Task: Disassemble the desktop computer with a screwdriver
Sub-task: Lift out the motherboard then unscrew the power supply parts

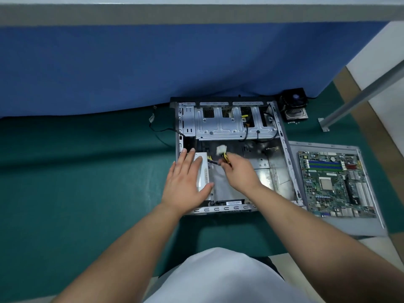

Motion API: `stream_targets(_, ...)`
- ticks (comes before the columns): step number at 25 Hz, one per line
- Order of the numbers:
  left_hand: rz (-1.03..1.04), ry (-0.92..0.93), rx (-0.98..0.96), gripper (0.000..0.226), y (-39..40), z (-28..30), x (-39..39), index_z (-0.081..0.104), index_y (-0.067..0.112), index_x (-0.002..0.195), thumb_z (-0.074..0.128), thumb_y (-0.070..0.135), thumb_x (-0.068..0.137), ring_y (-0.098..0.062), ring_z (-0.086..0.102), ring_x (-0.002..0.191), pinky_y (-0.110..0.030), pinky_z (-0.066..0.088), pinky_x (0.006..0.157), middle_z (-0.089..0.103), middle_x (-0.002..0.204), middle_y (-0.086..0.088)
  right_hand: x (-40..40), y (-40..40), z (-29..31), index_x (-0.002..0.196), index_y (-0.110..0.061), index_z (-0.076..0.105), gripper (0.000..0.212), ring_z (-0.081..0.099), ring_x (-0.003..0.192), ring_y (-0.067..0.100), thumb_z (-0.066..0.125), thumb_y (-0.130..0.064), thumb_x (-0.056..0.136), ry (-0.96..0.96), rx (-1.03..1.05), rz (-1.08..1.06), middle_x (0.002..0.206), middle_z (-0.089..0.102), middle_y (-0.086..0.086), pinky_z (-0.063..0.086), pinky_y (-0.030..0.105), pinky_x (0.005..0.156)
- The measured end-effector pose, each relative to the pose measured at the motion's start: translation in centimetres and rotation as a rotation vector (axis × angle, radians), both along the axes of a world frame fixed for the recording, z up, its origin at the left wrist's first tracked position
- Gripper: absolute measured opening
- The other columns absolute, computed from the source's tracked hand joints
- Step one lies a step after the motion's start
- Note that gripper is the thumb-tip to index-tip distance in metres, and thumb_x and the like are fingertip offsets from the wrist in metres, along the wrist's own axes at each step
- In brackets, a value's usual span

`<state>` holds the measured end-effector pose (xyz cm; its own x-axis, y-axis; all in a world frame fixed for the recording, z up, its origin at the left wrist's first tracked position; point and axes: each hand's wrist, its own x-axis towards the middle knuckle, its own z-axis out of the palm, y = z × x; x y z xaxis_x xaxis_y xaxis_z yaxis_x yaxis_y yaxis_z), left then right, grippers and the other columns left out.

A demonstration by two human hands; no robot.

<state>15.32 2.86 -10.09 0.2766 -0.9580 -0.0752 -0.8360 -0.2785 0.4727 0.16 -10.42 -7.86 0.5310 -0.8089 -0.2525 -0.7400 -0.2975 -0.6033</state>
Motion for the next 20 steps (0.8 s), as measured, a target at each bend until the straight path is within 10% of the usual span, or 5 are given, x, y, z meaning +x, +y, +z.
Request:
stream_targets(4,-0.243,0.059,0.310,0.122,-0.6,2.1,3.3,0.005,0.028,0.163,0.060,0.083,0.069,-0.007,-0.030,0.151,-0.056,0.017,0.124,-0.025,0.167,0.015,-1.2,1.5,-0.9,0.102,-0.021,0.068,0.018,0.066,0.081,0.020,0.053,-0.030,0.105,0.115,0.182,-0.007,0.101,0.068,0.001,0.050,0.029,0.068)
stream_targets(9,-0.381,-0.122,0.478,0.133,-2.5,4.2,4.3,0.003,0.024,0.162,0.079,0.073,0.065,-0.016,-0.020,0.155,-0.050,0.015,0.124,-0.021,0.169,0.007,-0.8,2.8,-0.7,0.098,-0.022,0.052,0.021,0.051,0.071,0.003,0.043,-0.038,0.108,0.094,0.156,0.012,0.093,0.048,-0.008,0.032,0.018,0.056)
stream_targets(20,-0.357,-0.192,0.377,0.119,-2.0,4.1,4.5,0.002,0.029,0.164,0.068,0.075,0.076,-0.013,-0.017,0.156,-0.052,0.009,0.128,-0.015,0.171,0.009,1.6,1.2,1.3,0.122,-0.008,0.056,0.037,0.056,0.108,0.026,0.037,-0.037,0.110,0.068,0.181,0.053,0.120,0.055,0.008,0.041,0.032,0.086)
